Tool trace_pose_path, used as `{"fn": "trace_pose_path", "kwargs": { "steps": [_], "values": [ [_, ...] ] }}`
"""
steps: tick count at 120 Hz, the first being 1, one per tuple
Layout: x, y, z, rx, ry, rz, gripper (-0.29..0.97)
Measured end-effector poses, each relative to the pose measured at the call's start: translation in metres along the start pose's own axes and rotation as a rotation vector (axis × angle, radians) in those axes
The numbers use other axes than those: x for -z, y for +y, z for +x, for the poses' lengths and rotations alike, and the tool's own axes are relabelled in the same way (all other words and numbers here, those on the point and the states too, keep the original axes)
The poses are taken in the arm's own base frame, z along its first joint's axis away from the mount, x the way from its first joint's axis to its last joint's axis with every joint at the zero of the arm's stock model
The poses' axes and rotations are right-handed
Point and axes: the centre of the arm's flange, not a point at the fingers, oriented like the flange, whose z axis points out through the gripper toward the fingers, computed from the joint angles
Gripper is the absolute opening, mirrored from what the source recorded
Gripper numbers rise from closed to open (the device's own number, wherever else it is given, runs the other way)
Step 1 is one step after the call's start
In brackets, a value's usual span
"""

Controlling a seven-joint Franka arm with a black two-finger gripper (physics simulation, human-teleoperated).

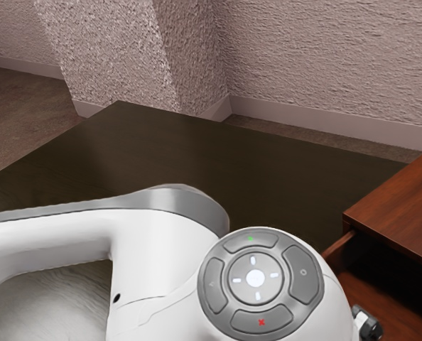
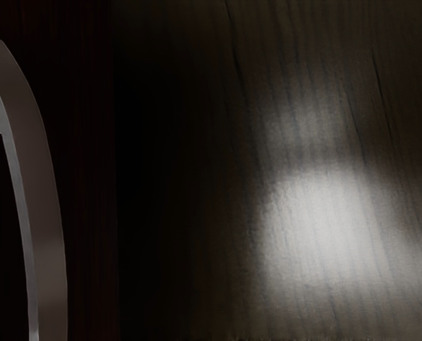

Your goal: Pull the drawer handle with one arm to open the drawer

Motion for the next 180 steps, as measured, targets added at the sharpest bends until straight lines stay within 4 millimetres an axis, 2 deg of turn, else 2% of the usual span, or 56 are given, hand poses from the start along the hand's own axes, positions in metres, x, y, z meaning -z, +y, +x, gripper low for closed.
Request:
{"fn": "trace_pose_path", "kwargs": {
  "steps": [26,65,97,129,145,160,180],
  "values": [
    [0.005,0.009,0.0,-0.004,-0.005,-0.001,0.57],
    [0.018,0.021,0.009,-0.022,-0.008,-0.004,0.6],
    [0.026,0.03,0.008,-0.022,-0.014,-0.002,0.66],
    [0.056,0.037,0.001,-0.009,0.0,0.036,0.67],
    [0.086,0.022,-0.009,0.029,0.02,0.071,0.68],
    [0.11,0.0,-0.031,0.091,0.042,0.101,0.68],
    [0.137,-0.043,-0.091,0.236,0.083,0.137,0.68]
  ]
}}
